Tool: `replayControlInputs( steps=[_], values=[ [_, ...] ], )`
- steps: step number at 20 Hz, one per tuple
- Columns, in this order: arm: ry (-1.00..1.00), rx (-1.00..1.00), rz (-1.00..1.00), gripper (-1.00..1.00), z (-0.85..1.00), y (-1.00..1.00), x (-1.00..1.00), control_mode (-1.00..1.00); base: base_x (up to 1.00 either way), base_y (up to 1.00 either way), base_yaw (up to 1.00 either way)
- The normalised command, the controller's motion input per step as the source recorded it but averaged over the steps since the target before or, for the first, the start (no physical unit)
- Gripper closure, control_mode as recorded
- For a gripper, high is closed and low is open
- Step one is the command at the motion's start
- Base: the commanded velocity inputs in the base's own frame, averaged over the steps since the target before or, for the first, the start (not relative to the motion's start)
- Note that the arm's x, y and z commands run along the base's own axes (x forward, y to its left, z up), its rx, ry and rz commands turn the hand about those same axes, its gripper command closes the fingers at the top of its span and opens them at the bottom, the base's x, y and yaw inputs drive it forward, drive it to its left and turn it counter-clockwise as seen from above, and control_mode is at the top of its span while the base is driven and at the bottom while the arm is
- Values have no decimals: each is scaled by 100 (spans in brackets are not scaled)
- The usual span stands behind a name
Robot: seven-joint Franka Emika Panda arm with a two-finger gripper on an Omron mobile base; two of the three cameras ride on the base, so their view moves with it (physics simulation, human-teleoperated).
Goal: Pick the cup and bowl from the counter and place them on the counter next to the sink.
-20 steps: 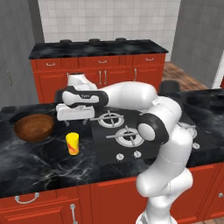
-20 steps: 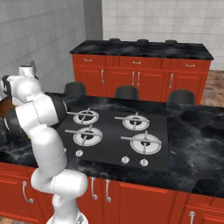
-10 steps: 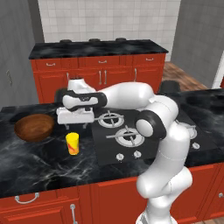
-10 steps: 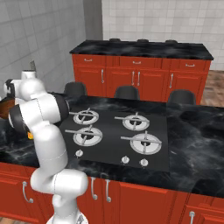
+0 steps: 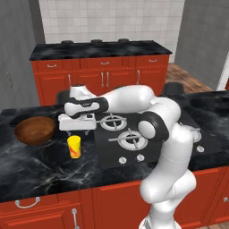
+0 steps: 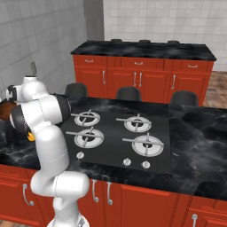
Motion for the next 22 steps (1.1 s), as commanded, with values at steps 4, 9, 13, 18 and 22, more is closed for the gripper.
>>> replayControlInputs(
  steps=[4, 9, 13, 18, 22],
  values=[
    [0, 0, -3, -100, -28, 0, 0, -100, 0, 0, 0],
    [0, 0, -4, -100, -25, 0, 0, -100, 0, 0, 0],
    [0, 0, -4, -100, -24, 0, 0, -100, 0, 0, 0],
    [-1, 0, -4, -100, -8, 0, 0, -100, 0, 0, 0],
    [-8, 1, 0, -100, 26, 0, -10, -100, 0, 0, 0]
  ],
)
